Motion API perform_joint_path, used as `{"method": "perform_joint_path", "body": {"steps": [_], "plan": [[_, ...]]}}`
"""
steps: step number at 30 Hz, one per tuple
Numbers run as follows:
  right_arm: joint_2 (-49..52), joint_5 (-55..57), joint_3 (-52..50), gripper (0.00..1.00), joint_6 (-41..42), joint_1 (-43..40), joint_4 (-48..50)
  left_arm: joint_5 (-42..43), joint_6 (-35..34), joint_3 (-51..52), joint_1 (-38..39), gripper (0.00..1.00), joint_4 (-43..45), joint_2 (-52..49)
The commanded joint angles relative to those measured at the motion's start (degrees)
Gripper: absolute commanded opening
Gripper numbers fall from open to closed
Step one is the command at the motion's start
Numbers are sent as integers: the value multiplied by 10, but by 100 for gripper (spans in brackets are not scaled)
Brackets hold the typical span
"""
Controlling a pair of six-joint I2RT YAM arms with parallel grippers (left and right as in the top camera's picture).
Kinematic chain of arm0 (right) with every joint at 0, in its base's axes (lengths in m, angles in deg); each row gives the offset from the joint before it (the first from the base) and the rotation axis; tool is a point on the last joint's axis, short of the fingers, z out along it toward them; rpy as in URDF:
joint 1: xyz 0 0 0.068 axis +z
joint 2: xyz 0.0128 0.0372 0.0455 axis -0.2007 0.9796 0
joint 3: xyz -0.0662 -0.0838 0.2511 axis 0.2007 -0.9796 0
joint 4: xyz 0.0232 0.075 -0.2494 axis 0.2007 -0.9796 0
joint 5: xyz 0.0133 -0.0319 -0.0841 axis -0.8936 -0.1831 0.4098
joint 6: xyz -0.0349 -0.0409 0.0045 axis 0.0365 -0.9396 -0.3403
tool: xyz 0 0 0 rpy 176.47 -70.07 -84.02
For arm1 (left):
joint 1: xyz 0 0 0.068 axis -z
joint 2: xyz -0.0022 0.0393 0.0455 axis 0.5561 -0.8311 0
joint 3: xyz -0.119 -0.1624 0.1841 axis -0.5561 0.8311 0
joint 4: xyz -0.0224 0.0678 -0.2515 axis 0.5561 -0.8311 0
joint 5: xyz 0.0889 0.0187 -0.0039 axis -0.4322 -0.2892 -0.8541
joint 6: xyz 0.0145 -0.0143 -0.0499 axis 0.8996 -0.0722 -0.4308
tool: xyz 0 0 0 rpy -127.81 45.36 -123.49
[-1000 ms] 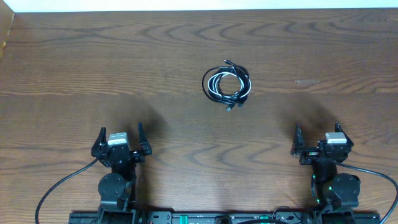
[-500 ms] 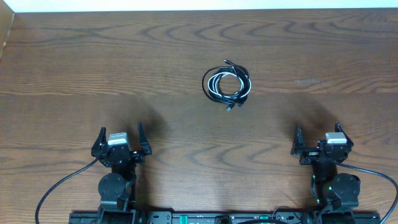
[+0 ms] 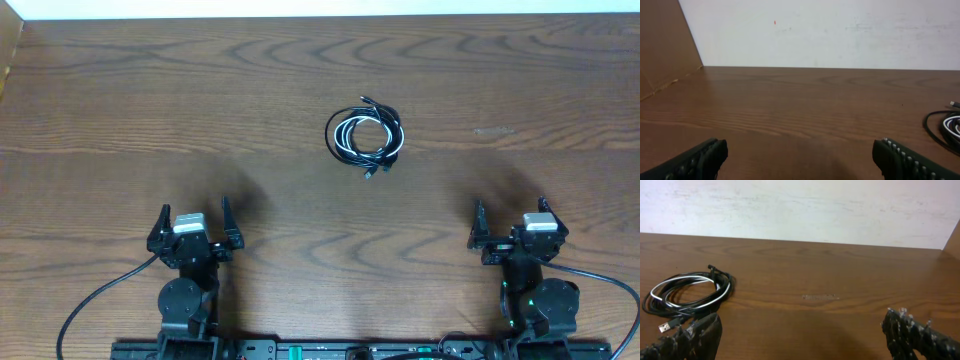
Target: Untangle cables
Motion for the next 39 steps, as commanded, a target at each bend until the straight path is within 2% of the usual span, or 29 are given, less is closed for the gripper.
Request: {"method": "perform_joint_path", "body": {"steps": [1,39], "plan": [[-3,-3,-4,99,-3,-2,2,-7,10,8,-3,98,-27,3],[-3,-3,-4,99,-3,-2,2,12,-8,7,-3,98,-13,3]]}}
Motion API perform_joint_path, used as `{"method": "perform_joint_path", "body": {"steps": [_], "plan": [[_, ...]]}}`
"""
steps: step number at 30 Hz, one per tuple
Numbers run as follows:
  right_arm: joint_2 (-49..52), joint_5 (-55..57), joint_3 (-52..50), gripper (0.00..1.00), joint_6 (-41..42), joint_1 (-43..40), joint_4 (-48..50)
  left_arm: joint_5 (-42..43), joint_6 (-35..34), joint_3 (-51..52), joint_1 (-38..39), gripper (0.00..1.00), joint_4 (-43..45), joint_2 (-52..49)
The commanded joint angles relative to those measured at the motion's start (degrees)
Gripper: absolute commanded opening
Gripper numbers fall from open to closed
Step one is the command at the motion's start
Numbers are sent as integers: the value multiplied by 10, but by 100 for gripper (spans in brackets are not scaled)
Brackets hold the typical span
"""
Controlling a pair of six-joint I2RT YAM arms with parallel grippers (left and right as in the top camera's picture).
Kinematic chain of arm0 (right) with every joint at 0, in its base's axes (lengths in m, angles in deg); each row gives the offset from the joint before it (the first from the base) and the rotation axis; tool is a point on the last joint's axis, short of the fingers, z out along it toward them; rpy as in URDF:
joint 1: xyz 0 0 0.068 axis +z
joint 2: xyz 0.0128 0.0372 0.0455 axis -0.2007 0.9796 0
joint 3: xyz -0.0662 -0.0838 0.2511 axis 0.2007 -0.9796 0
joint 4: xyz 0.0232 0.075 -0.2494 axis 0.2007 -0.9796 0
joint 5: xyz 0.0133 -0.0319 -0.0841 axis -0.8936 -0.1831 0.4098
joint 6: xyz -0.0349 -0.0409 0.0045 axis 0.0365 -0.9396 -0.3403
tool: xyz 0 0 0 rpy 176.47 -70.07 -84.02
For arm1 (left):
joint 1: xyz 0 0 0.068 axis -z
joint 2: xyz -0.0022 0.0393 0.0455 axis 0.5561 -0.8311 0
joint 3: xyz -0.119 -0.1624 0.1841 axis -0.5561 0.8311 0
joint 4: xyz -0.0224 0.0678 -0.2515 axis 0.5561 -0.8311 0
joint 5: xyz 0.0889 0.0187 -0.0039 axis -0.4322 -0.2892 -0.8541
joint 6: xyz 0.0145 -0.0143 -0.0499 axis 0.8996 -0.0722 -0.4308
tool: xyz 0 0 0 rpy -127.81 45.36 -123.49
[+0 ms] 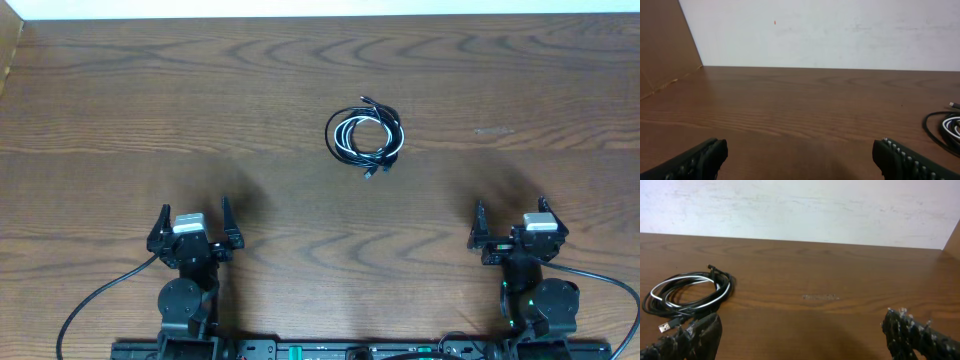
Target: Untangle cables
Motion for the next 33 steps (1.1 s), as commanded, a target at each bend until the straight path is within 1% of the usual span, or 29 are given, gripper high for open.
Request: {"method": "perform_joint_path", "body": {"steps": [1,9,11,17,21,23,29,33], "plan": [[-3,-3,-4,99,-3,-2,2,17,-5,7,-3,98,-12,3],[-3,-3,-4,99,-3,-2,2,23,-10,6,-3,98,-21,3],[-3,-3,-4,99,-3,-2,2,23,-24,-3,-3,98,-30,2],[-3,-3,-4,99,-3,-2,2,46,-32,-60,-3,98,-127,0],[-3,-3,-4,99,-3,-2,2,57,-90,-120,-3,98,-197,-20],[-3,-3,-4,99,-3,-2,2,68,-91,-153,-3,98,-224,-36],[-3,-3,-4,99,-3,-2,2,71,-92,-252,-3,98,-267,-104],[-3,-3,-4,99,-3,-2,2,72,-111,-318,-3,98,-285,-172]]}}
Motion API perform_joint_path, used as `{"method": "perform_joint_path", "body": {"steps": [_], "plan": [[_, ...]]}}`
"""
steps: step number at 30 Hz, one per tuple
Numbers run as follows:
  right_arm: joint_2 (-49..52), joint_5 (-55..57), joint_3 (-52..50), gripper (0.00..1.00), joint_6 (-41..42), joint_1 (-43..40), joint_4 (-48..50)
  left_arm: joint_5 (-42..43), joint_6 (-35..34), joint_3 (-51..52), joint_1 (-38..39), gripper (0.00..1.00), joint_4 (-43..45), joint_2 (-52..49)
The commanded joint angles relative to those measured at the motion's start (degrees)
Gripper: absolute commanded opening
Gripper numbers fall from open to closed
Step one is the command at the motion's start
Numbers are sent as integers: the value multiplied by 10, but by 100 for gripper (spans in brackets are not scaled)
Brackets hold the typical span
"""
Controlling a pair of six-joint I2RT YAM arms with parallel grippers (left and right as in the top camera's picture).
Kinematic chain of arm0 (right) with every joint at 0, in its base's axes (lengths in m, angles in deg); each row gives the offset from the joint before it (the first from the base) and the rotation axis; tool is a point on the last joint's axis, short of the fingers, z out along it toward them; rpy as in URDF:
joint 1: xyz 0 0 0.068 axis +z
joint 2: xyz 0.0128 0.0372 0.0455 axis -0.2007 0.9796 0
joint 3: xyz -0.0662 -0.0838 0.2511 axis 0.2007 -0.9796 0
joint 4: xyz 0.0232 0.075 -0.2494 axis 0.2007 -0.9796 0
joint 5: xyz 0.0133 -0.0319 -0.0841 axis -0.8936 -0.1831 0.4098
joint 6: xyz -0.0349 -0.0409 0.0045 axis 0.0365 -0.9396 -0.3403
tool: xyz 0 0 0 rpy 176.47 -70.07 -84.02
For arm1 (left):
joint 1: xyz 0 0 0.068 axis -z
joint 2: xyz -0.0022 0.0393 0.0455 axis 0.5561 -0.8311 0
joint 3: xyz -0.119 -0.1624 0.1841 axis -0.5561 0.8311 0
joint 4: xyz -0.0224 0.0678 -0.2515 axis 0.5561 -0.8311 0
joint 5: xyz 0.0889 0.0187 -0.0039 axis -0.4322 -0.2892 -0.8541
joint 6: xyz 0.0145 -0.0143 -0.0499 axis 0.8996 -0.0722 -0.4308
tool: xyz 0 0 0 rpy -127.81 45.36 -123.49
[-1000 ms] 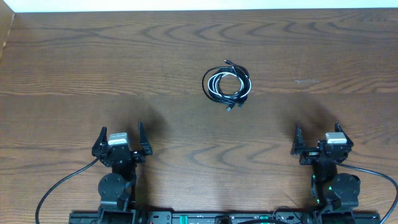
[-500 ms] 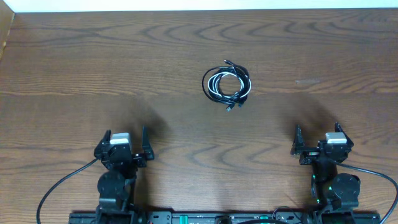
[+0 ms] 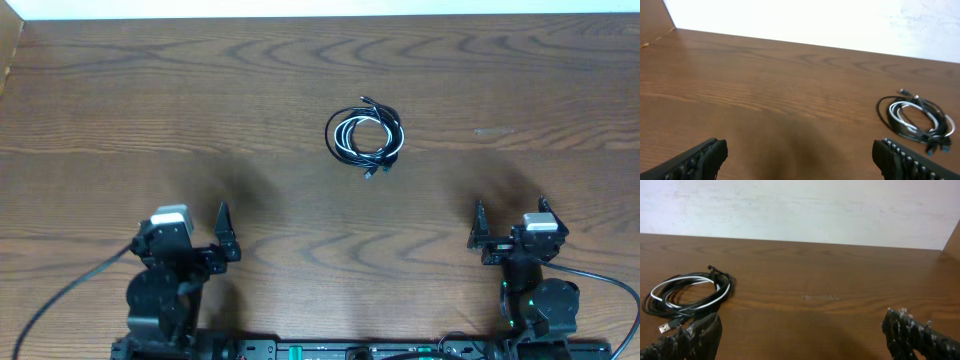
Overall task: Untangle cables
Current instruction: 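Raise both grippers and move them toward the cable coil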
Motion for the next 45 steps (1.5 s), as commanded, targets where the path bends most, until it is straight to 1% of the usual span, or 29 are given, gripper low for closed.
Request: {"method": "perform_joint_path", "body": {"steps": [1,6,11,12,14,19,21,22,23,24,25,26,27,28,29,33,35,37,38,40,43,45], "plan": [[-3,-3,-4,99,-3,-2,0,10,-21,-62,-3,98,-16,-59],[-3,-3,-4,99,-3,-2,0,23,-15,-166,-3,98,-56,-155],[-3,-3,-4,99,-3,-2,0,30,19,-277,-3,98,-80,-246],[-3,-3,-4,99,-3,-2,0,38,32,-320,-3,98,-98,-282],[-3,-3,-4,99,-3,-2,0,38,47,-363,-3,98,-120,-321],[-3,-3,-4,99,-3,-2,0,38,50,-442,-3,99,-162,-402],[-3,-3,-4,99,-3,-2,0,38,49,-456,-3,92,-161,-423],[-3,-3,-4,99,-3,-2,0,38,50,-460,-3,86,-158,-434],[-3,-3,-4,99,-3,-2,0,38,50,-462,-3,80,-154,-442],[-3,-3,-4,99,-3,-2,0,38,50,-462,-3,69,-150,-451],[-3,-3,-4,99,-3,-2,0,38,50,-462,-3,64,-147,-459],[-3,-3,-4,99,-3,-2,0,38,49,-462,-3,64,-145,-466],[-3,-3,-4,99,-3,-2,0,38,49,-462,-3,70,-145,-473],[-3,-3,-4,99,-3,-2,0,38,49,-462,-3,79,-146,-478],[-3,-3,-4,99,-3,-2,0,38,49,-462,-3,84,-147,-482],[-3,7,-4,99,-4,-2,21,38,50,-462,-3,98,-145,-485],[-4,2,-1,99,-2,-2,35,38,50,-462,-3,98,-140,-483],[-4,-35,14,99,8,-2,45,37,50,-462,-3,98,-136,-482],[-4,-76,44,99,43,-2,50,37,50,-462,-3,98,-135,-482],[-4,-113,79,99,51,-2,47,37,49,-462,-3,98,-135,-482],[-3,-143,141,99,51,-2,14,38,38,-462,-3,98,-135,-481],[-2,-136,191,99,51,-2,-34,38,36,-462,-3,98,-135,-481]]}}
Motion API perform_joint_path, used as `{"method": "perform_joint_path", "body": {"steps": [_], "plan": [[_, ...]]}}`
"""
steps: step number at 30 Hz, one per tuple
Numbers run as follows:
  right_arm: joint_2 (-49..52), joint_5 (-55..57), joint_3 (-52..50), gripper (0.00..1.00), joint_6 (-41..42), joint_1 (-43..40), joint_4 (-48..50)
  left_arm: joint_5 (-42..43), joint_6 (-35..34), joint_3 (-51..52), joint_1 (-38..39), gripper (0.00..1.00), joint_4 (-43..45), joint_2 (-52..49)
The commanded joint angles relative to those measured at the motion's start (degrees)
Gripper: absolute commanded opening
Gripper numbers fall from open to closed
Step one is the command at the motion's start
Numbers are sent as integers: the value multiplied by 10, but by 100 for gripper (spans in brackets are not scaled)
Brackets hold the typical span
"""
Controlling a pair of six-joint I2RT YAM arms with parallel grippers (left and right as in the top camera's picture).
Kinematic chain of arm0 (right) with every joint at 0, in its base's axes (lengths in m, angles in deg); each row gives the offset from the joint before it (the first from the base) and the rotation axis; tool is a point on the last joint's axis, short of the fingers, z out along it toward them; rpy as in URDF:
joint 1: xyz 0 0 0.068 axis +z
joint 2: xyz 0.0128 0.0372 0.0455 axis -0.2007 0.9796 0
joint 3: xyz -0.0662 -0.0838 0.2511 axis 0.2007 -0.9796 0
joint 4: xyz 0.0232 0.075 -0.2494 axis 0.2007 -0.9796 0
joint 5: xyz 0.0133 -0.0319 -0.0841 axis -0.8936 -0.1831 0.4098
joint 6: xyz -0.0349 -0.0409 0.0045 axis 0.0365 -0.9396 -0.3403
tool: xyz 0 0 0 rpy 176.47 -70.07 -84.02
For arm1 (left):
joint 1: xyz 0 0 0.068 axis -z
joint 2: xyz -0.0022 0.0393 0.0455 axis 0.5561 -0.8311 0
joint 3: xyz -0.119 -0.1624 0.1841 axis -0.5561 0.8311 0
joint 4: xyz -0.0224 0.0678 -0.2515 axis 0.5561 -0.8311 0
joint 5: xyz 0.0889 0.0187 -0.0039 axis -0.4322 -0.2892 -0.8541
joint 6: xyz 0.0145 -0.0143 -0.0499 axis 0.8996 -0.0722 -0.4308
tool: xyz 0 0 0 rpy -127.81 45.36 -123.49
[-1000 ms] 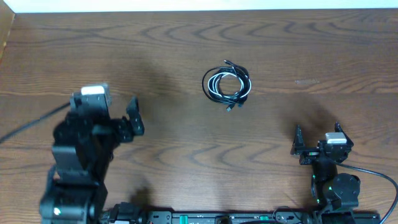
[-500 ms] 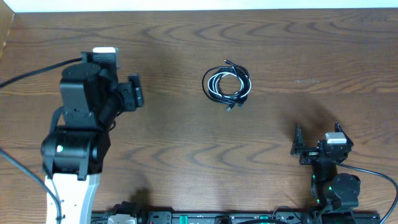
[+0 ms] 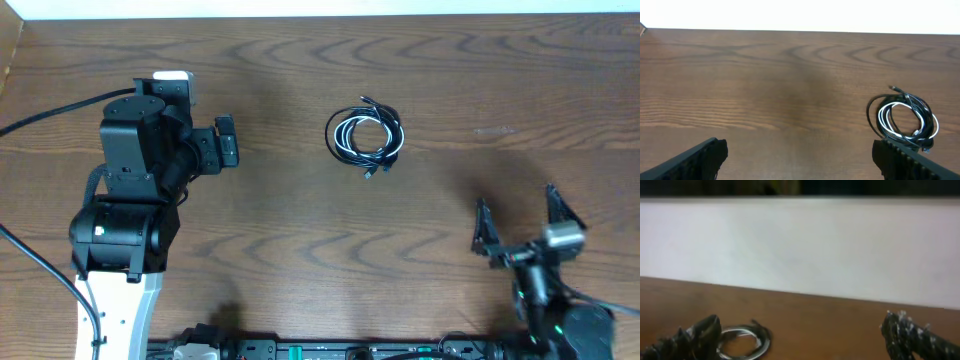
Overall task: Untangle cables
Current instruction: 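Raise both grippers and move them toward the cable coil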
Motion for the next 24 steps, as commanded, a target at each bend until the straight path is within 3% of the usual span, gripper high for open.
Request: {"method": "perform_joint_path", "body": {"steps": [1,7,12,24], "plan": [[0,-32,101,99,17,-2,-65,1,-7,-13,-3,98,2,6],[49,14,295,99,10,-2,-246,1,-7,-13,-3,98,2,6],[122,36,400,99,-2,-2,-332,1,-7,-13,-3,98,-4,6],[417,9,580,99,-38,-2,-508,1,-7,-13,-3,98,-12,6]]}}
